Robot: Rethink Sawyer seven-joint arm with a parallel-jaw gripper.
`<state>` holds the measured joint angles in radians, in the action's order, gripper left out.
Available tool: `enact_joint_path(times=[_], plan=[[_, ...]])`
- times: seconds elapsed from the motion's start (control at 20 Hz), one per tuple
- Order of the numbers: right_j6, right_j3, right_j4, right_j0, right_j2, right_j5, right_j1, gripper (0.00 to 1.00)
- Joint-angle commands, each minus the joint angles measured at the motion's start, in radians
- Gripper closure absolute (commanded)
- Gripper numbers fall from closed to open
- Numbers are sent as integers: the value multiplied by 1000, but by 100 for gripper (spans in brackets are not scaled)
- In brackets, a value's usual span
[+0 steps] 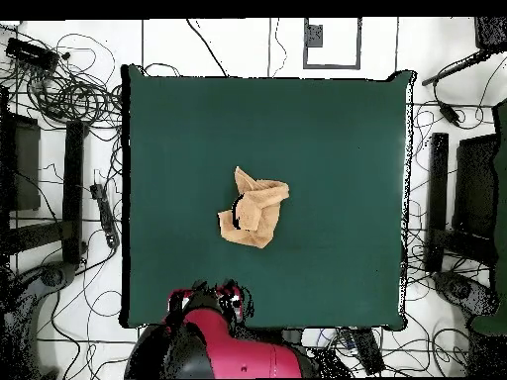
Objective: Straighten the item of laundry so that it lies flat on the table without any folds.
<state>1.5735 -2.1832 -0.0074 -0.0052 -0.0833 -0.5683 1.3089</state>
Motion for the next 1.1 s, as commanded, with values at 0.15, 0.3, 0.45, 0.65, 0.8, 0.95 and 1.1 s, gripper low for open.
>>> enact_joint_path(times=[0.15,0.3,0.45,0.65,0.8,0.95,1.1], plan=[[150,-180,15,-23,56,159,-117,0],[157,-207,21,-35,71,216,-141,0],[157,-203,10,-30,70,220,-150,0],[161,-197,6,-26,67,228,-162,0],[159,-196,5,-26,68,238,-169,0],[160,-202,9,-29,73,253,-176,0],[160,-215,11,-39,86,288,-192,0]])
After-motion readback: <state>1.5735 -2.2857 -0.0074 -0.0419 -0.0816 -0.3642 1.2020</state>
